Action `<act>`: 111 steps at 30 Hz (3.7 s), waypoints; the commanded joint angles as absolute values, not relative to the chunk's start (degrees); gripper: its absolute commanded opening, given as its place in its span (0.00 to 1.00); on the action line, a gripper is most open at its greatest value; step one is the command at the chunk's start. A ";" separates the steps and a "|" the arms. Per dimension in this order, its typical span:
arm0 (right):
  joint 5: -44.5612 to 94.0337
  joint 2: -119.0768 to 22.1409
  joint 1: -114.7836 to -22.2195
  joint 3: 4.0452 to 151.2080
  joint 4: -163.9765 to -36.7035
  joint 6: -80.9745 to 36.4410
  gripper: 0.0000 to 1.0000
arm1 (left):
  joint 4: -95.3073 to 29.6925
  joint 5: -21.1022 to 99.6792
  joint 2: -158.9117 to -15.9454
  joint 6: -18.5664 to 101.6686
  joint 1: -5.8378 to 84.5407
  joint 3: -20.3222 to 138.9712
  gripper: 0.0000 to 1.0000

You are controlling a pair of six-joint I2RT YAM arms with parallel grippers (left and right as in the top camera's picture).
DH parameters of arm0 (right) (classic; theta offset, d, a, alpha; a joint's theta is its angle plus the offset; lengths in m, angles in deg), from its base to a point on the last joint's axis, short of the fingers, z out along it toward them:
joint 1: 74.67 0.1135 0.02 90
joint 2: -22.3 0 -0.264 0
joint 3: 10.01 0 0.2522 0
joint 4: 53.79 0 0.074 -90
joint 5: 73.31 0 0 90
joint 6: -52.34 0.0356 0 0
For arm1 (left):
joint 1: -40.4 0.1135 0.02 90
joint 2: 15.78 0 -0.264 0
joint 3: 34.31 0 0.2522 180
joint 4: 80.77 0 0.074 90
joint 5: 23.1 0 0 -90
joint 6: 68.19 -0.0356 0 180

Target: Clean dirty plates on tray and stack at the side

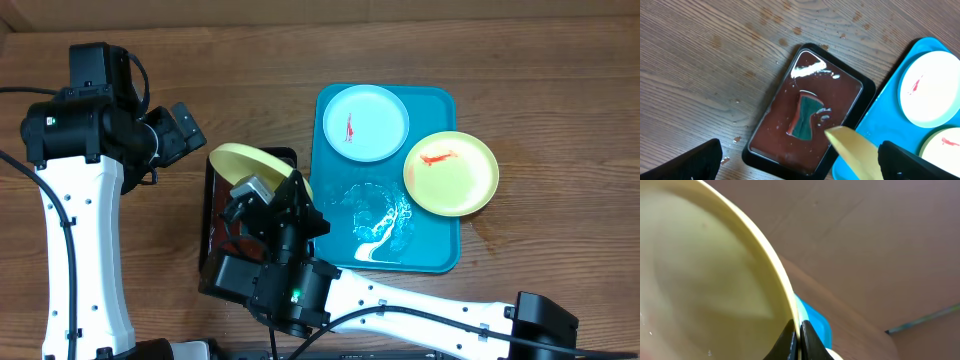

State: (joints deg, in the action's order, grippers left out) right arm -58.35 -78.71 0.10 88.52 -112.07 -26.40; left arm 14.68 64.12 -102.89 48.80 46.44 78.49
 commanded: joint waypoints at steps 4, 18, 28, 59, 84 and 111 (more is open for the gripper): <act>-51.93 -76.81 0.27 90.03 -111.50 -29.00 0.04 | 14.83 64.75 -102.52 48.60 46.75 79.30 1.00; -51.93 -76.81 0.21 90.03 -111.43 -29.00 0.04 | 14.85 64.77 -102.56 48.60 46.77 79.30 1.00; -33.94 -76.81 -6.96 90.03 -110.23 -26.83 0.04 | 14.83 64.77 -102.56 48.60 46.75 79.30 1.00; 24.18 -81.13 -108.45 95.58 -133.18 -15.93 0.04 | 14.83 64.77 -102.56 48.60 46.60 79.30 1.00; 16.75 -77.50 -94.92 71.78 -122.03 -13.37 0.38 | 14.83 64.77 -102.56 48.60 46.60 79.30 1.00; 18.52 -74.18 -81.10 63.56 -111.06 -22.42 0.33 | 14.83 64.75 -102.56 48.60 46.60 79.30 1.00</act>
State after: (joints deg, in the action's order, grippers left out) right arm 21.93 -74.10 -80.97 63.30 -111.91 -24.30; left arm 14.70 64.14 -102.89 48.80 46.44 78.49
